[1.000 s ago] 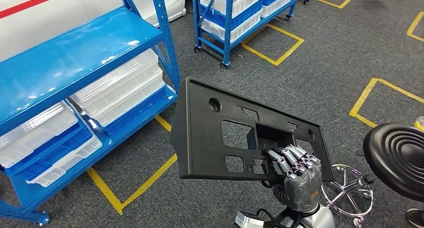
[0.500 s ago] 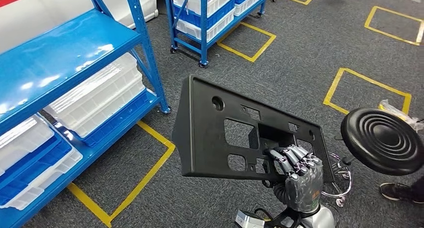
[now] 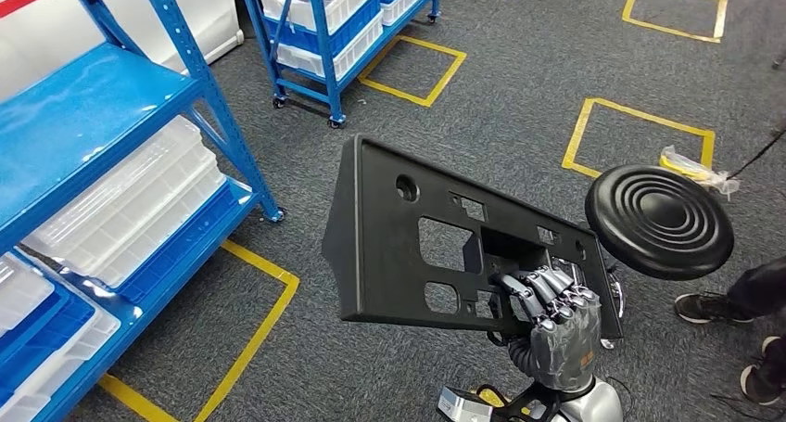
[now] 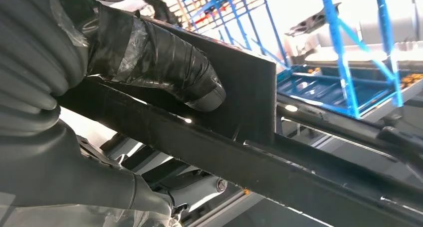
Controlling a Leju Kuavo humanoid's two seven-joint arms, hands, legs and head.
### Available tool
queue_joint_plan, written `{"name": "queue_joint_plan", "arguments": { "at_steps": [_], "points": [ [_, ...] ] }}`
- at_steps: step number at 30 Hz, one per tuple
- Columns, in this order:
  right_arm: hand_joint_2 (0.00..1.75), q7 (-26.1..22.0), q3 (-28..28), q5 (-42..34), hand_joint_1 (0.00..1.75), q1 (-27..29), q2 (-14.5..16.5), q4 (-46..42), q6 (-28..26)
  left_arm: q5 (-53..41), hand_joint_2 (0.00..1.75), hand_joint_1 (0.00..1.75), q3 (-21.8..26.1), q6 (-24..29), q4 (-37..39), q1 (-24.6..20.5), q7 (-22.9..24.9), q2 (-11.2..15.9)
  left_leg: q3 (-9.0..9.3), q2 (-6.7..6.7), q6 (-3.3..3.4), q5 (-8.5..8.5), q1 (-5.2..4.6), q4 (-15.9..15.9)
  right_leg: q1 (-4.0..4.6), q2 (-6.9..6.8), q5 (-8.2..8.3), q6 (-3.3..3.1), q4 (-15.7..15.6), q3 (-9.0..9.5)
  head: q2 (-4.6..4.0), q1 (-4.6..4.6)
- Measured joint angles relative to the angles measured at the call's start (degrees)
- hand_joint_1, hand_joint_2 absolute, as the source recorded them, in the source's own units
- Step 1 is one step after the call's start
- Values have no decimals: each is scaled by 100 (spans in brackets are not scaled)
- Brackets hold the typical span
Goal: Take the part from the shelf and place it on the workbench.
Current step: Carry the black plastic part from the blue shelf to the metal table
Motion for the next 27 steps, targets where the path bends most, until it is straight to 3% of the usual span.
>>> {"name": "queue_joint_plan", "arguments": {
  "at_steps": [2,3,5,7,9,11,13,15,16,17,18,19,21,23,25,27],
  "points": [
    [175,-1,0,2,175,2,5,3,0,-1,175,0,1,2,0,6,-1,7,-315,-72,-1,-201,-2,649,18,116,4,-14,3,-6,0,0],
    [175,-1,0,2,175,3,5,4,0,-1,175,0,1,3,0,13,-1,10,-344,-81,7,-127,-3,681,24,182,4,-15,7,-2,0,0],
    [175,-1,0,2,175,5,5,4,0,1,175,0,2,4,0,21,0,14,-109,-141,39,297,0,102,28,314,2,-10,20,15,0,0],
    [175,-1,0,2,175,2,5,4,0,1,175,0,2,3,0,28,4,11,190,-345,72,617,14,-633,39,428,-1,18,50,-2,0,2],
    [175,-1,0,3,175,1,8,4,-1,-2,175,0,2,2,0,26,7,5,285,-466,96,659,18,-909,37,520,22,80,64,-55,0,2],
    [175,-1,0,4,175,8,10,4,-3,0,175,0,2,0,0,20,8,-4,294,-384,144,685,27,-960,27,601,50,149,53,-91,0,1],
    [175,-1,0,4,175,7,10,3,-5,5,175,0,2,0,0,21,6,-14,316,-267,221,728,43,-1023,42,441,-74,195,221,-176,0,14],
    [175,-1,0,4,175,1,9,3,-7,5,175,0,2,1,0,24,4,-17,326,-139,267,742,30,-1052,42,149,-423,232,831,-457,0,27],
    [175,-1,0,4,175,0,9,4,-7,5,175,0,2,1,1,28,4,-16,324,-73,275,739,19,-1051,30,74,-594,249,1214,-638,0,27],
    [175,-1,0,4,175,4,9,6,-7,5,175,0,2,2,1,33,4,-15,323,-7,278,734,9,-1050,17,34,-694,262,1514,-777,0,27],
    [175,-1,0,4,175,7,9,8,-7,5,175,0,2,3,1,37,4,-14,326,55,279,728,3,-1050,6,17,-681,269,1618,-822,0,27],
    [175,-1,0,4,175,9,9,10,-7,5,175,0,2,3,1,37,4,-14,334,110,275,719,0,-1049,-2,1,-563,268,1491,-748,0,27],
    [175,-1,0,4,175,4,9,10,-7,5,175,0,2,4,0,27,-2,-14,371,201,251,691,-4,-1049,0,-107,-188,243,703,-319,0,27],
    [175,7,0,23,175,-18,13,14,-7,4,175,0,2,9,0,23,-83,-4,401,269,204,659,-29,-1039,47,-236,-14,187,96,2,0,26],
    [175,27,0,62,175,-47,17,21,-7,4,175,0,2,25,0,22,-213,16,415,333,155,638,-50,-1036,94,-226,-37,136,14,31,0,25],
    [175,55,1,102,175,-68,23,24,-7,5,175,0,2,39,0,9,-286,42,434,363,100,593,-38,-1019,80,-136,-25,86,-15,38,0,25]
  ]
}}
